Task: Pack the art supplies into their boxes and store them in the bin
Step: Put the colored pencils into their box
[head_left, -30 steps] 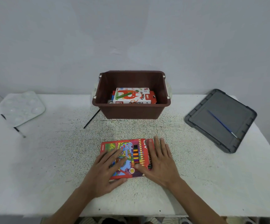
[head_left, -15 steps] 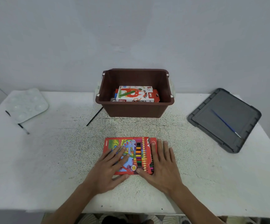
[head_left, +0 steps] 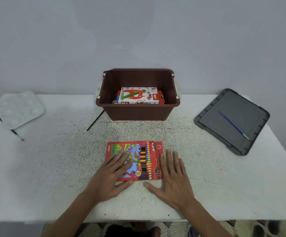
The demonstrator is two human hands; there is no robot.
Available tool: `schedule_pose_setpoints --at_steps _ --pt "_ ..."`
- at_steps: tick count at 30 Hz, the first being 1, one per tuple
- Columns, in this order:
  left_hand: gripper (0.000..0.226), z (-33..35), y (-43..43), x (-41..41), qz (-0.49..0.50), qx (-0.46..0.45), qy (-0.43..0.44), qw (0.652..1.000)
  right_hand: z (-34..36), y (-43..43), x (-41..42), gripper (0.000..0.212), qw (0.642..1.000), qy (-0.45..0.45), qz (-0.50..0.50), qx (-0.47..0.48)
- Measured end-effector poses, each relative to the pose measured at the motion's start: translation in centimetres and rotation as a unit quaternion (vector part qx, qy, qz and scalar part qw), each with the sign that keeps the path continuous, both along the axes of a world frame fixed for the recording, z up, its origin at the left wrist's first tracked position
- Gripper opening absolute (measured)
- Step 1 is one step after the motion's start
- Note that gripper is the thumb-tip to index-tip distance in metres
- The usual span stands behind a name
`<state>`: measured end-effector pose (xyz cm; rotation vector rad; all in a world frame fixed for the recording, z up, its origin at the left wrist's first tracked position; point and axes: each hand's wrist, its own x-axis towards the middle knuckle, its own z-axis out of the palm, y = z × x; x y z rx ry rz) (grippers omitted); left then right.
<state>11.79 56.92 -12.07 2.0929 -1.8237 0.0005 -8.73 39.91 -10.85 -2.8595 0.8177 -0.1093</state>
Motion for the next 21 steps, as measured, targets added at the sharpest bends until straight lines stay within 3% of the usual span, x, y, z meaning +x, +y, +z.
schedule_pose_setpoints --at_steps 21 --pt "0.069 0.2 -0.1 -0.1 0.016 -0.016 -0.008 1.0 0.7 -1.2 2.3 0.116 1.0 0.004 -0.008 0.03"
